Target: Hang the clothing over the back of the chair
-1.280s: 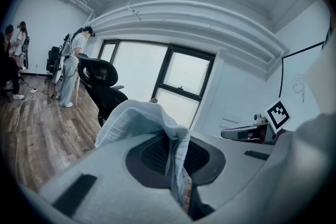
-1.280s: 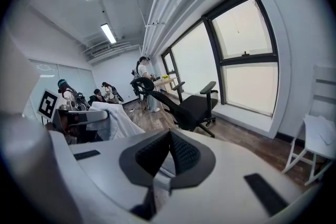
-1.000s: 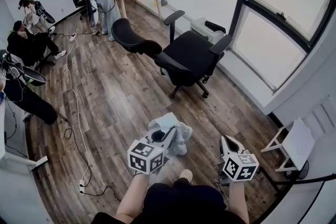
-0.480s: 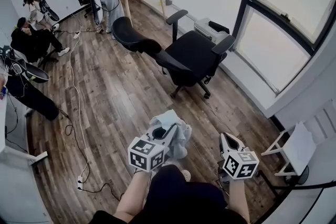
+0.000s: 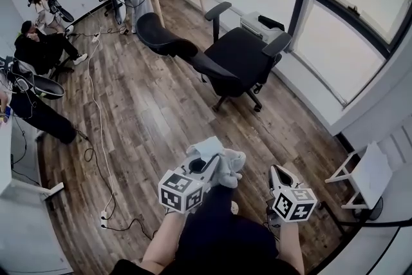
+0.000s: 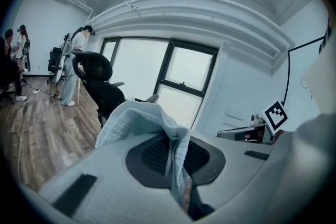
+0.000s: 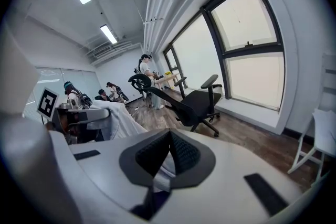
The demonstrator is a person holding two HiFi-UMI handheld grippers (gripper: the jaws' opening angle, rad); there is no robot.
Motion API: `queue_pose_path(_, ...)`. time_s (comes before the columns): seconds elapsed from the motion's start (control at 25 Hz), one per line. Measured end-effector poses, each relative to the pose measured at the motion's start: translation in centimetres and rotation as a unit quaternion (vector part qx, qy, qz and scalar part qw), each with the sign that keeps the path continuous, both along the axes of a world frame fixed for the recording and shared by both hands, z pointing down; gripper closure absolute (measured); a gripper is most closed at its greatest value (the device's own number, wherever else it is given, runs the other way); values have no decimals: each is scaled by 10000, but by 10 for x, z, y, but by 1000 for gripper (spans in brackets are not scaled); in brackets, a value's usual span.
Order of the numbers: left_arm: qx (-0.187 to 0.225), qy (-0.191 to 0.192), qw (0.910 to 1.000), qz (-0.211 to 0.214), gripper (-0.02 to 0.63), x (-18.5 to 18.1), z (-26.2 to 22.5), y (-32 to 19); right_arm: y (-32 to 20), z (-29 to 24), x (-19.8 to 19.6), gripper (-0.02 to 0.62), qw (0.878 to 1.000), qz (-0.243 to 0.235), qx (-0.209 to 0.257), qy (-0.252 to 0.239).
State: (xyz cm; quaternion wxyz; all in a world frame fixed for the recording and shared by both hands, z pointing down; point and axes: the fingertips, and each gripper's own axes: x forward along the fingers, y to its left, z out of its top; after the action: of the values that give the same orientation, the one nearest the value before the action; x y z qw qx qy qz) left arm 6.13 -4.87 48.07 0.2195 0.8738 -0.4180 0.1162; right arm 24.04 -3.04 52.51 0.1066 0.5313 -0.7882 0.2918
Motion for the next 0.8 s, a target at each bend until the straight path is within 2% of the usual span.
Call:
queue_pose_path(0.44, 10, -41, 9998, 175, 586, 17, 1, -33, -35, 1, 11, 595, 9999, 127, -2, -60)
queue_pose_path(0.8, -110, -52, 9994, 311, 586, 27, 5, -96, -96, 3, 12, 595, 9998, 143, -100, -135)
